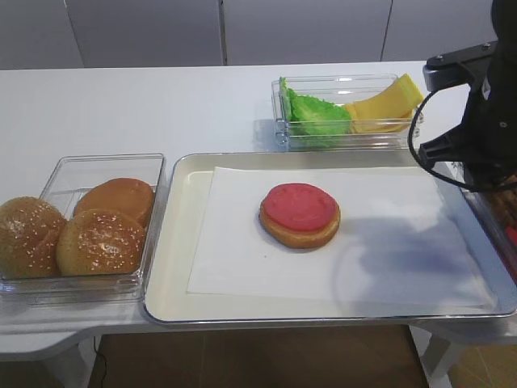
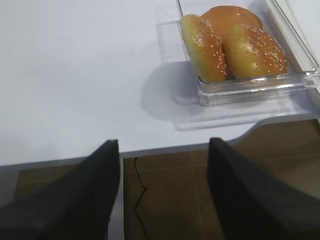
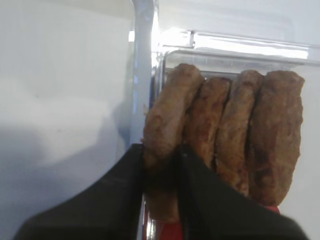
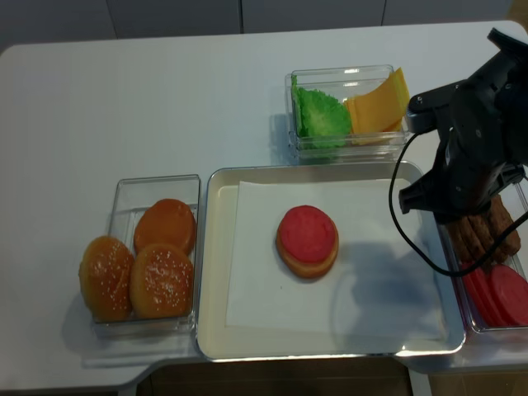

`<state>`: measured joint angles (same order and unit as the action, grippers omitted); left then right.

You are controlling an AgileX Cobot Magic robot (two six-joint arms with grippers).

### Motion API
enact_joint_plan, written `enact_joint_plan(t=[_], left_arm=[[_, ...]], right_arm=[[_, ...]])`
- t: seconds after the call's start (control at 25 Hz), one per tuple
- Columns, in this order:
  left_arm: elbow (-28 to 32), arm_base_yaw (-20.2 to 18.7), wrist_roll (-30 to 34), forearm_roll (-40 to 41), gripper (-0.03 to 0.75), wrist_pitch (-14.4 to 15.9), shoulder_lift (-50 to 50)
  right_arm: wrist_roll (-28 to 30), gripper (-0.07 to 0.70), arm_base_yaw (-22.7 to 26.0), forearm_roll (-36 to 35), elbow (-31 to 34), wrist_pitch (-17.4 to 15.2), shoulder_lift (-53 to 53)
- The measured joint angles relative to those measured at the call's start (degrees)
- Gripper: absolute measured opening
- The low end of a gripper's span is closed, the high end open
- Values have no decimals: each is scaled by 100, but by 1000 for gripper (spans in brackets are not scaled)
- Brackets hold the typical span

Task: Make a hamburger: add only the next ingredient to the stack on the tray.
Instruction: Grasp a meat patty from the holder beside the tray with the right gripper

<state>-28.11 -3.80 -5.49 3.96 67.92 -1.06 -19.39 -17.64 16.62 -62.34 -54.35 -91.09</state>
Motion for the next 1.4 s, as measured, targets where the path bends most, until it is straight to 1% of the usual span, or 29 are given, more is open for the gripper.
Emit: enact_joint_plan(t=[0.04,0.72,1.2,1.4], left_arm=[[0,0,0,0,415,0,0],[0,0,0,0,415,0,0],[0,0,0,0,415,0,0],[0,0,0,0,415,0,0]], right_arm=[[0,148,0,2,-8,-7,0],[-118,145,0,-25,-14,-48,128],[-99,138,0,-429,-613,-422,576],[-99,138,0,-446,-667,-475,866]])
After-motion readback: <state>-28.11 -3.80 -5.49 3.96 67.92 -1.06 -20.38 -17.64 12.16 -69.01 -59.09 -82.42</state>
